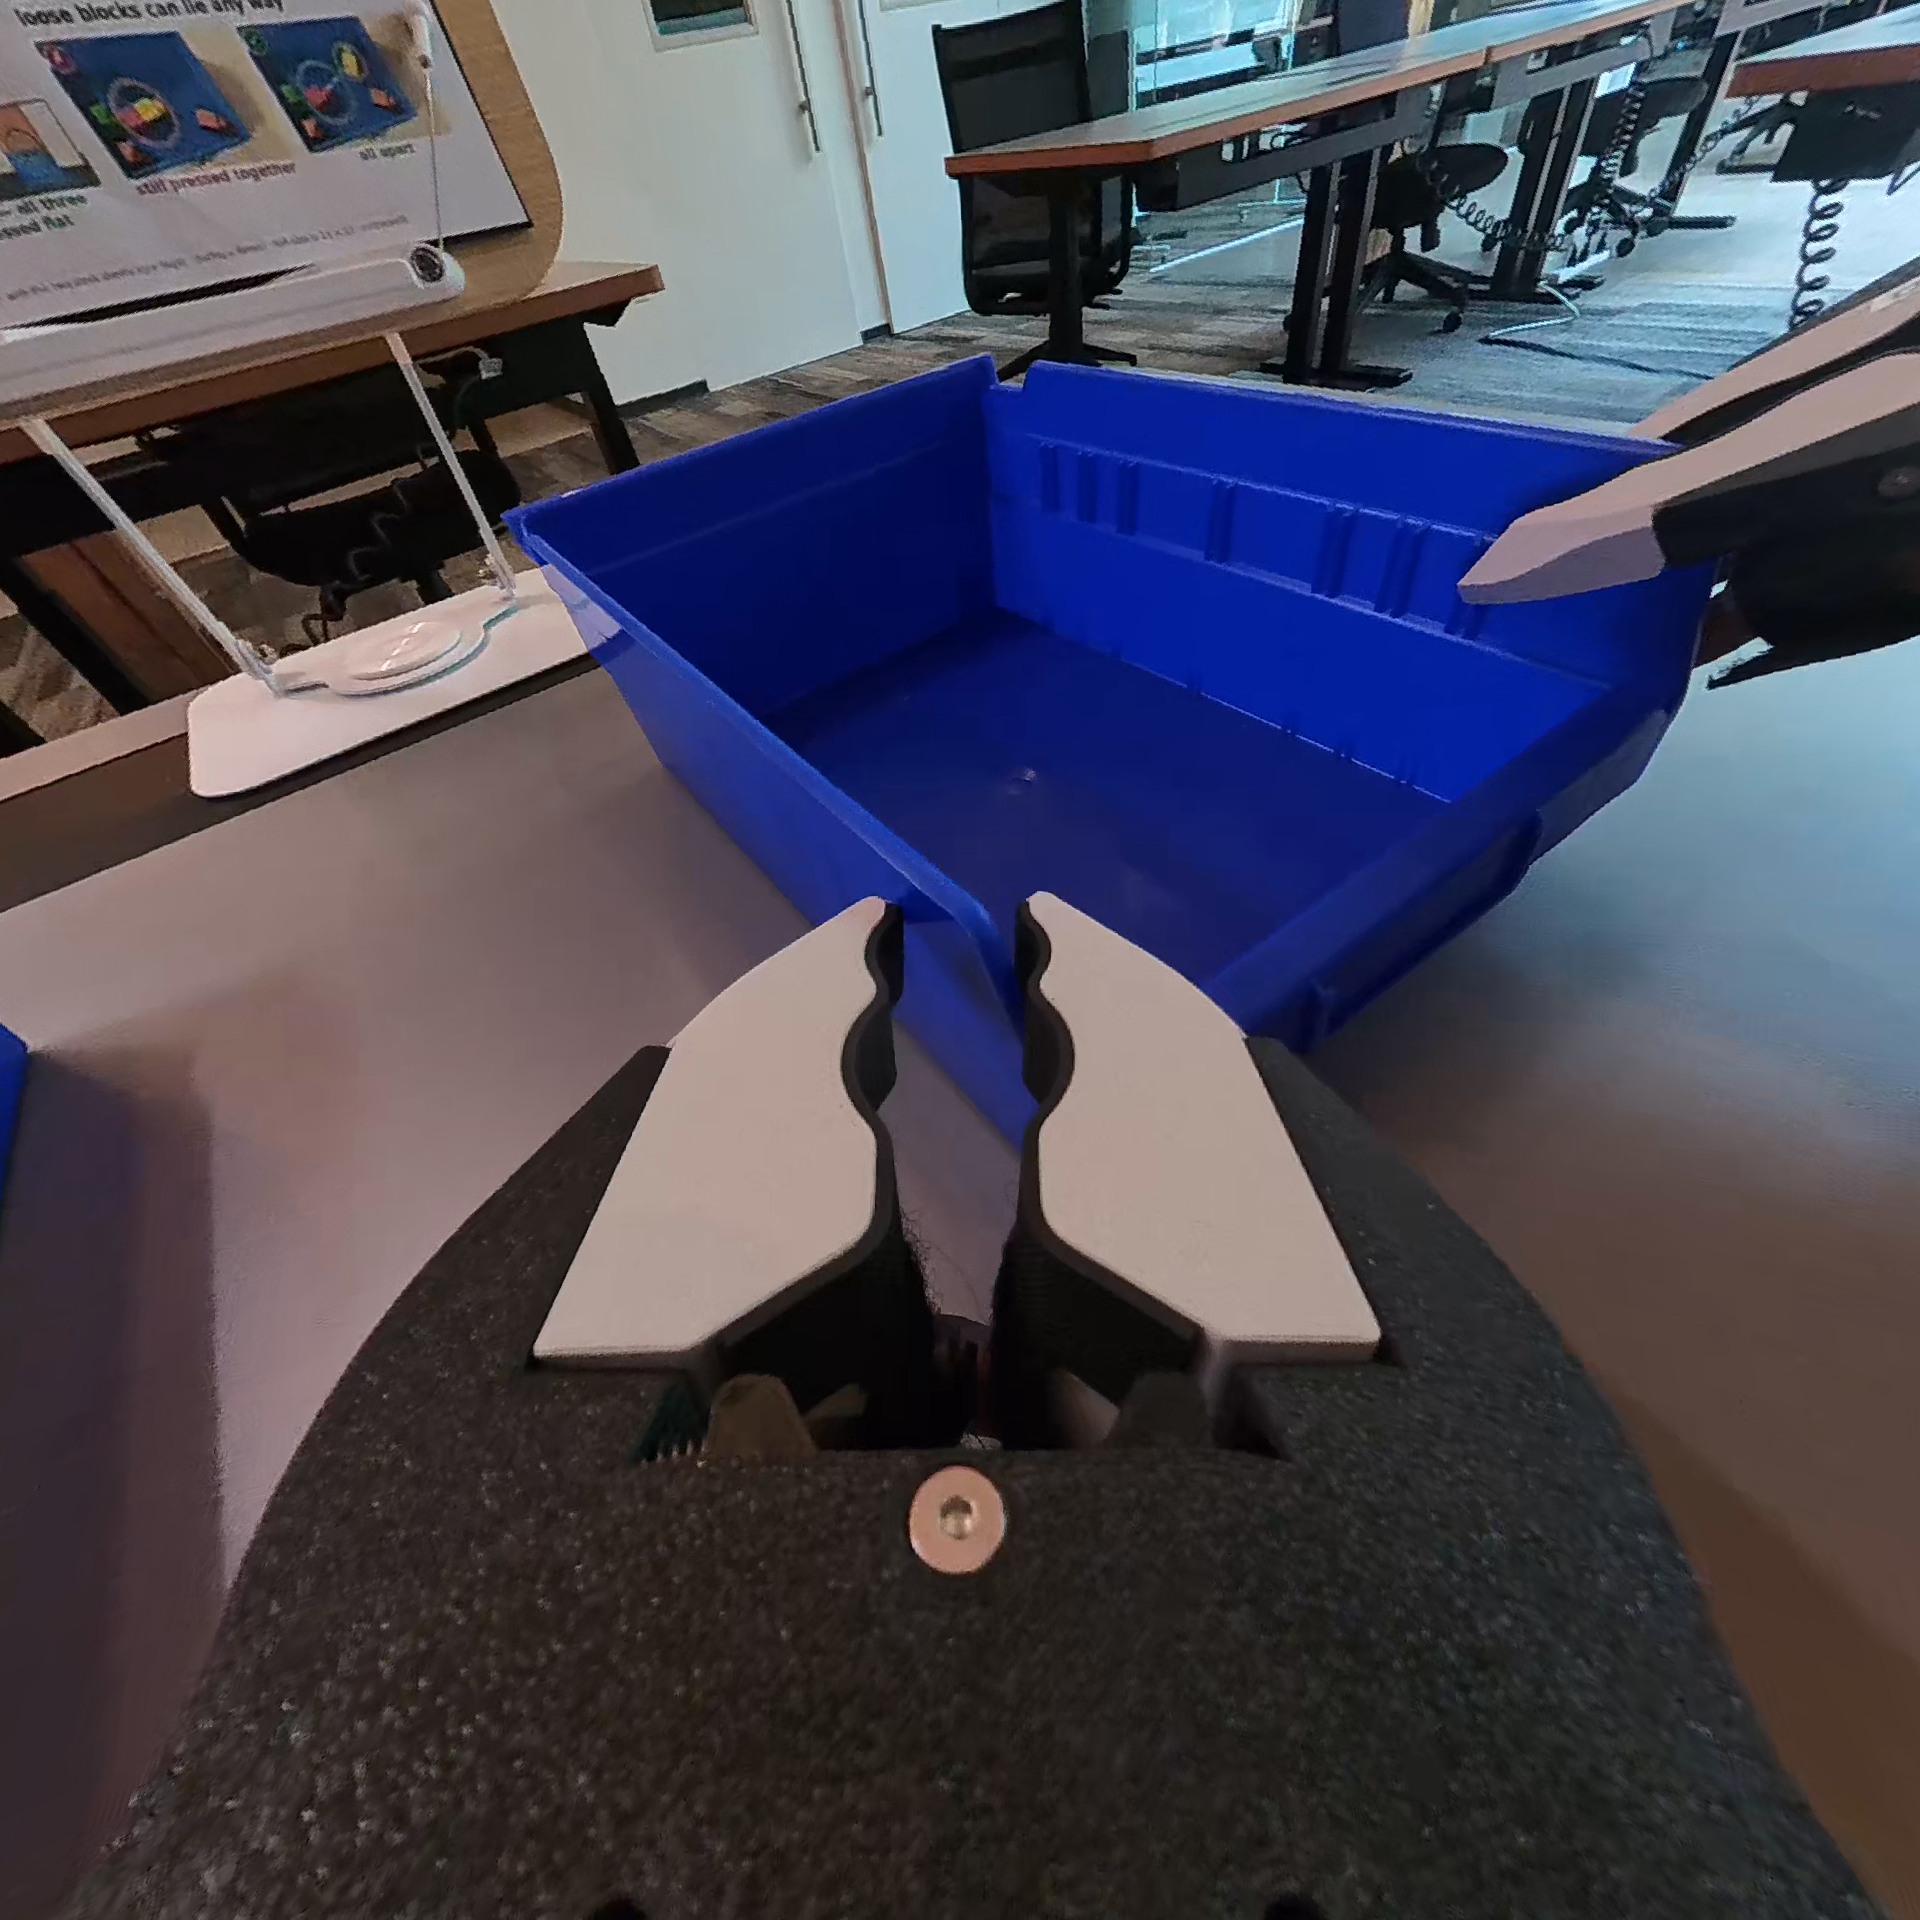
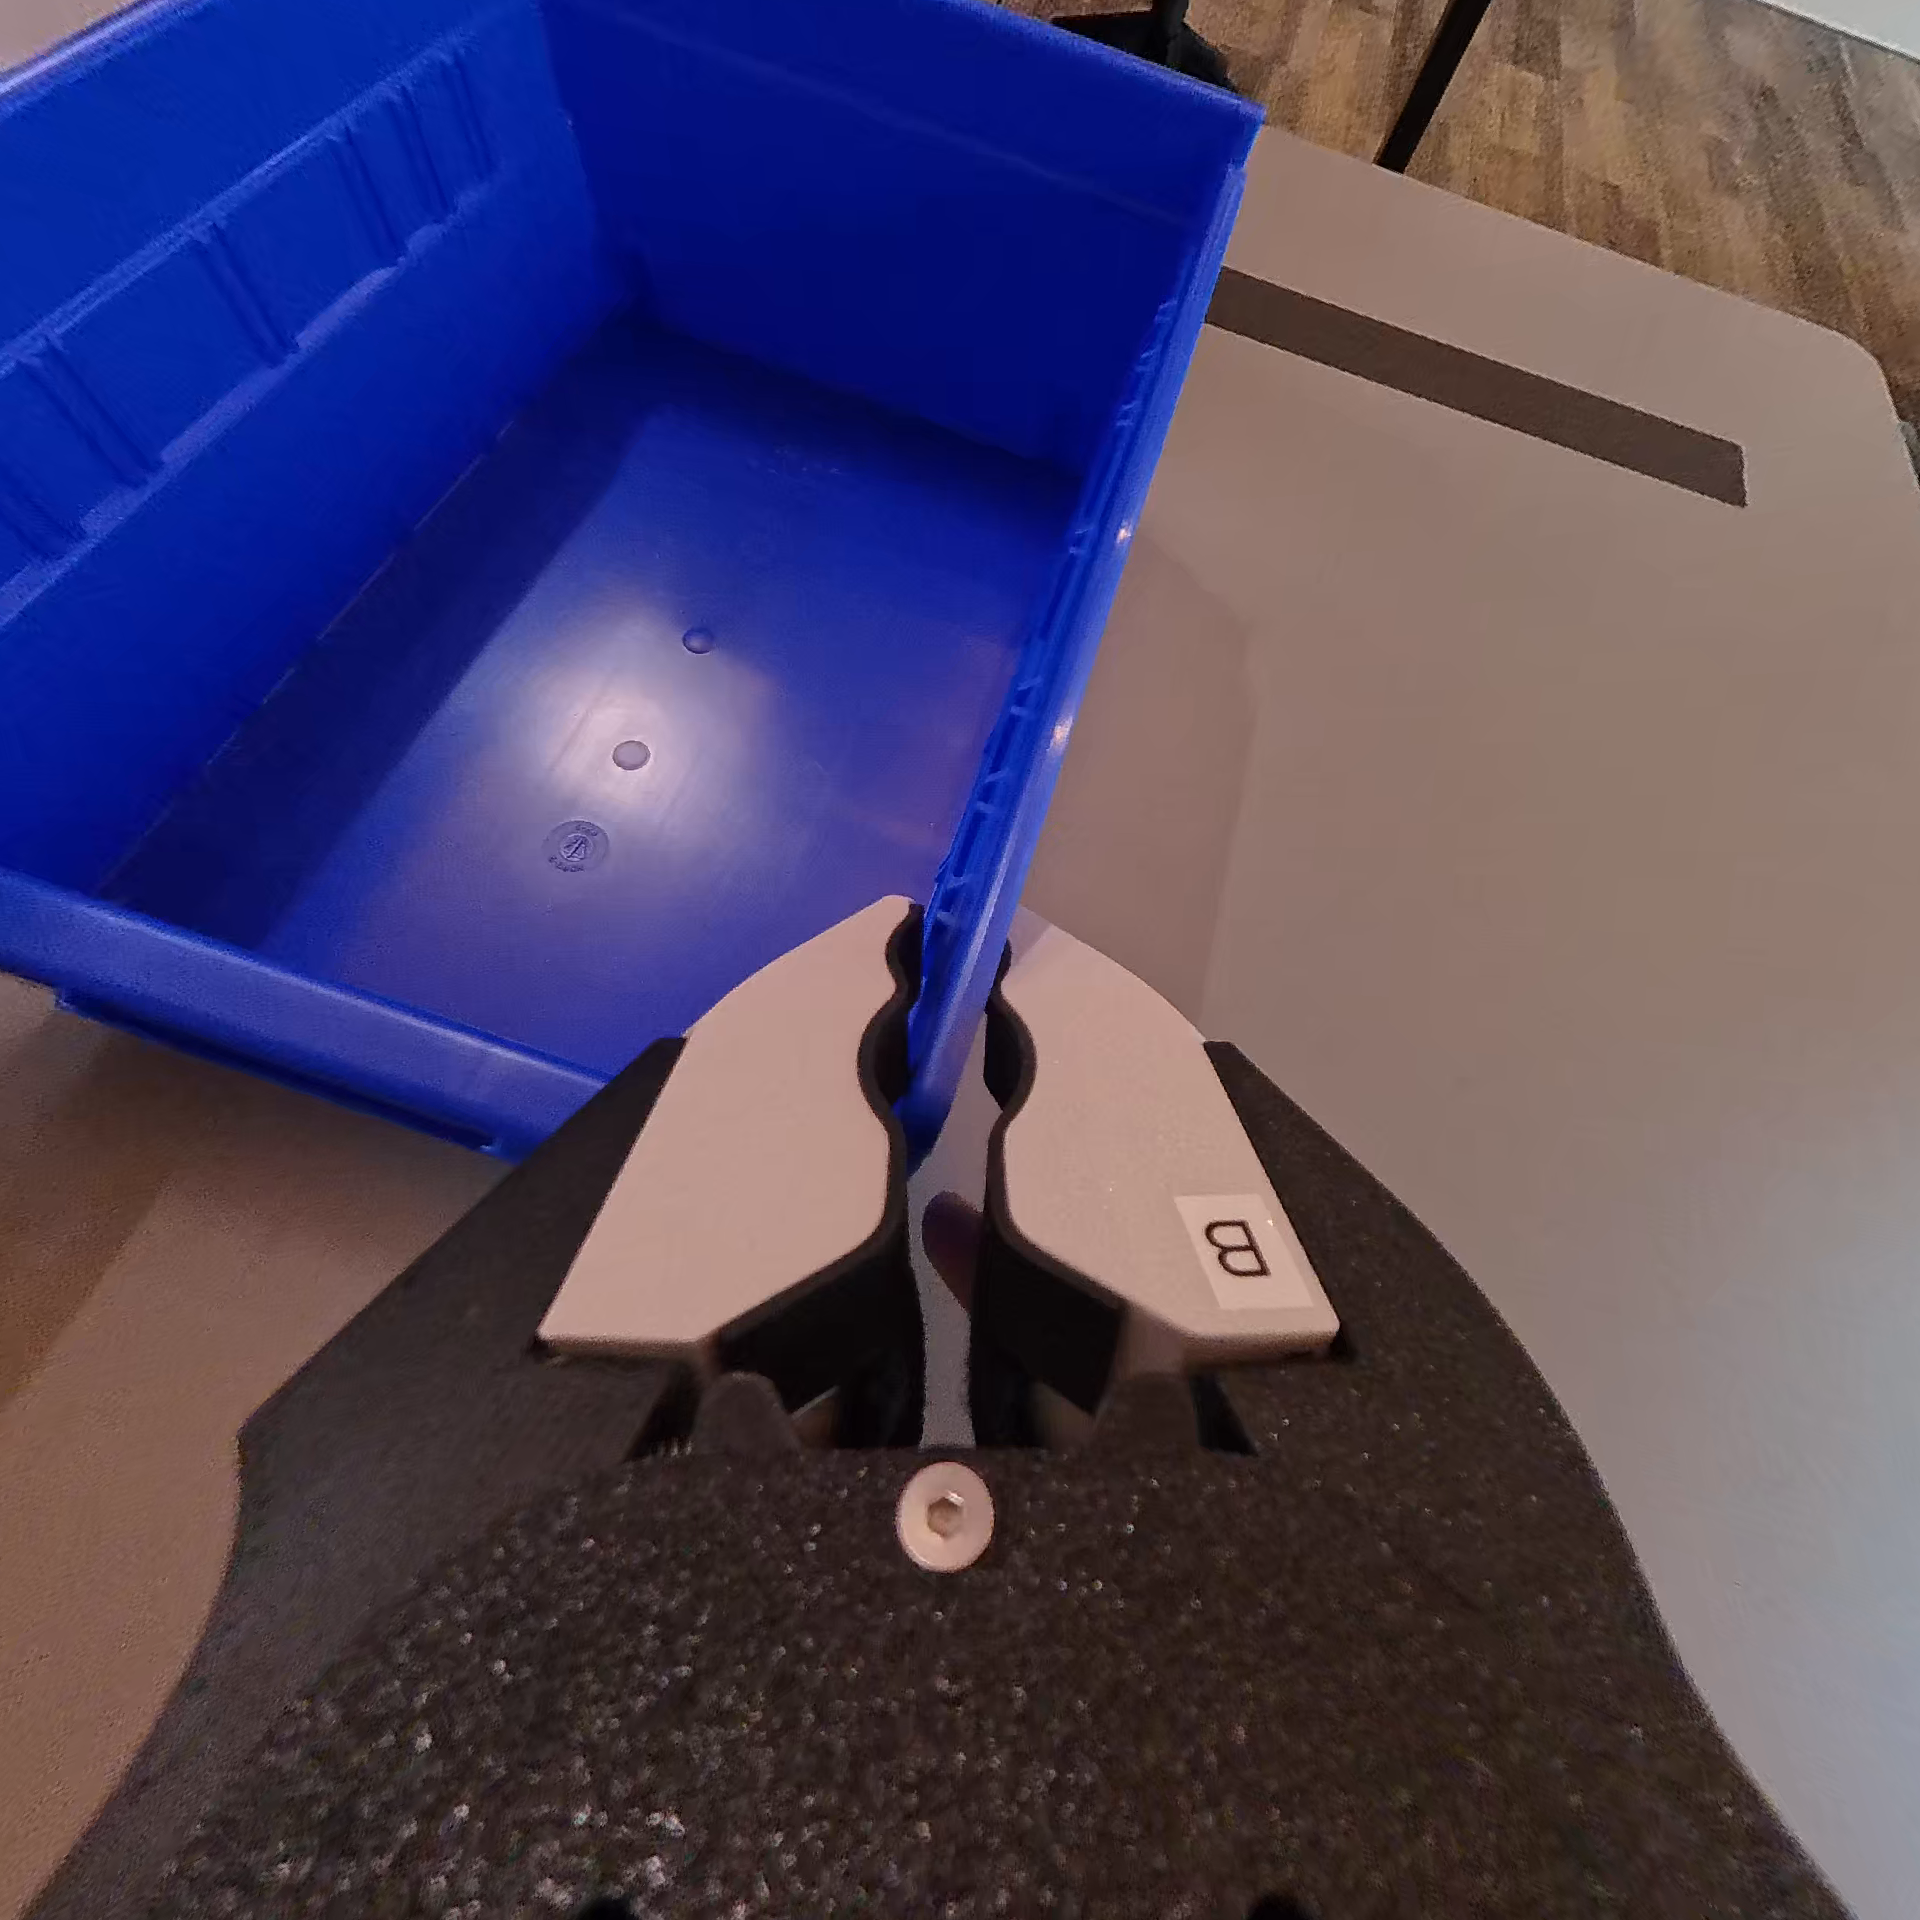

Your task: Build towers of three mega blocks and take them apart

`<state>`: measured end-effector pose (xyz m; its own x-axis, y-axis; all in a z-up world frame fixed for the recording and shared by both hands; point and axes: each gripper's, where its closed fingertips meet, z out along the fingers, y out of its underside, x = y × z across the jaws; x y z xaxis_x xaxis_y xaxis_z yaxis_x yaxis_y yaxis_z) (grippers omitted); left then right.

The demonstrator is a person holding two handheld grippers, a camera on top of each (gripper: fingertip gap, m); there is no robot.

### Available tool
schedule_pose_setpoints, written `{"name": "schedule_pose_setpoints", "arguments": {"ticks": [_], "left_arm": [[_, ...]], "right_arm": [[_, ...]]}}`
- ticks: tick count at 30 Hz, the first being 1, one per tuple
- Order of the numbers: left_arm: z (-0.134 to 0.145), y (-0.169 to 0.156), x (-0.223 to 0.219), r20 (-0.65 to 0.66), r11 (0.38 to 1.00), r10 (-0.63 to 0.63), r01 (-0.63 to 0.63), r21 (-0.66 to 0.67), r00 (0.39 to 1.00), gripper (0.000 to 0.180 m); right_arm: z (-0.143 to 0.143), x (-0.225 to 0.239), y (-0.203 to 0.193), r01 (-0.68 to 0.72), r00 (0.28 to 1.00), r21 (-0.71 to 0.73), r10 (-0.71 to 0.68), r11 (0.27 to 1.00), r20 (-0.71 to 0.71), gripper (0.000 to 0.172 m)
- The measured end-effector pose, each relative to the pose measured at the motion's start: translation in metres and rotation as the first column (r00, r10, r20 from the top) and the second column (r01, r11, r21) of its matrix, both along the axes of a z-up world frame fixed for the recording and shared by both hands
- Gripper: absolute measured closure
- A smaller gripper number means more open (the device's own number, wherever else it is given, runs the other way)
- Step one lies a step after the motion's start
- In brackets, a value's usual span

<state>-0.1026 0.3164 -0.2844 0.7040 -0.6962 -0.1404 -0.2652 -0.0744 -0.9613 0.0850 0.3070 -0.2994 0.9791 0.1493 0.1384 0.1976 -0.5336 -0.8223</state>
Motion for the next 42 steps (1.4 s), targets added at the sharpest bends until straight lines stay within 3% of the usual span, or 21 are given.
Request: {"name": "schedule_pose_setpoints", "arguments": {"ticks": [4,6,9,11,12,15,18,20,22,25,28,31,35,37,39,42], "left_arm": [[0.0,0.0,0.0,-0.007,1.0,-0.001,0.001,0.005,1.0,0.16],[0.0,-0.003,0.001,-0.007,1.0,-0.031,0.031,-0.006,0.999,0.15],[0.019,-0.009,-0.007,0.013,0.999,-0.034,0.033,0.041,0.999,0.13],[0.039,-0.014,-0.022,0.029,0.996,-0.036,0.034,0.083,0.999,0.119],[0.053,-0.015,-0.033,0.039,0.993,-0.029,0.024,0.113,0.999,0.113],[0.106,-0.005,-0.095,0.074,0.967,0.077,-0.093,0.238,0.994,0.099],[0.151,0.017,-0.194,0.11,0.911,0.277,-0.297,0.286,0.955,0.097],[0.162,0.029,-0.271,0.148,0.853,0.426,-0.451,0.261,0.892,0.096],[0.157,0.037,-0.339,0.183,0.791,0.543,-0.572,0.216,0.82,0.094],[0.128,0.048,-0.4,0.175,0.774,0.602,-0.623,0.112,0.779,0.088],[0.082,0.062,-0.423,0.095,0.804,0.593,-0.595,-0.016,0.8,0.082],[0.037,0.069,-0.436,-0.037,0.816,0.565,-0.565,-0.119,0.824,0.082],[0.001,0.072,-0.429,-0.051,0.846,0.484,-0.481,-0.23,0.874,0.106],[-0.009,0.074,-0.428,-0.072,0.853,0.468,-0.471,-0.224,0.881,0.14],[-0.01,0.072,-0.413,-0.057,0.894,0.393,-0.396,-0.21,0.918,0.174],[-0.009,0.072,-0.409,-0.083,0.891,0.404,-0.413,-0.191,0.911,0.175]], "right_arm": [[0.0,0.0,0.0,0.003,1.0,-0.003,-0.003,1.0,-0.024,0.163],[0.0,-0.002,-0.001,-0.024,0.999,-0.005,0.023,1.0,-0.028,0.16],[0.015,0.0,-0.002,-0.02,1.0,0.038,0.021,0.999,-0.016,0.124],[0.038,0.003,-0.002,0.018,1.0,0.124,-0.019,0.992,0.006,0.094],[0.055,0.003,-0.002,0.039,0.999,0.192,-0.043,0.981,0.018,0.087],[0.119,-0.024,-0.005,0.05,0.998,0.463,-0.056,0.885,0.0,0.071],[0.172,-0.098,-0.016,-0.008,0.99,0.693,0.106,0.721,-0.098,0.068],[0.183,-0.158,-0.022,-0.028,0.959,0.763,0.234,0.645,-0.162,0.073],[0.169,-0.223,-0.023,-0.067,0.919,0.759,0.336,0.647,-0.205,0.076],[0.119,-0.308,-0.007,-0.186,0.902,0.661,0.393,0.727,-0.178,0.067],[0.073,-0.364,0.012,-0.26,0.906,0.538,0.395,0.802,-0.151,0.062],[0.043,-0.397,0.027,-0.294,0.911,0.437,0.387,0.85,-0.14,0.082],[0.013,-0.415,0.038,-0.328,0.93,0.301,0.362,0.895,-0.065,0.106],[0.007,-0.415,0.041,-0.342,0.934,0.27,0.357,0.9,-0.006,0.137],[0.005,-0.418,0.041,-0.372,0.927,0.266,0.371,0.889,0.055,0.154],[0.005,-0.412,0.04,-0.376,0.922,0.261,0.33,0.889,0.203,0.157]]}}
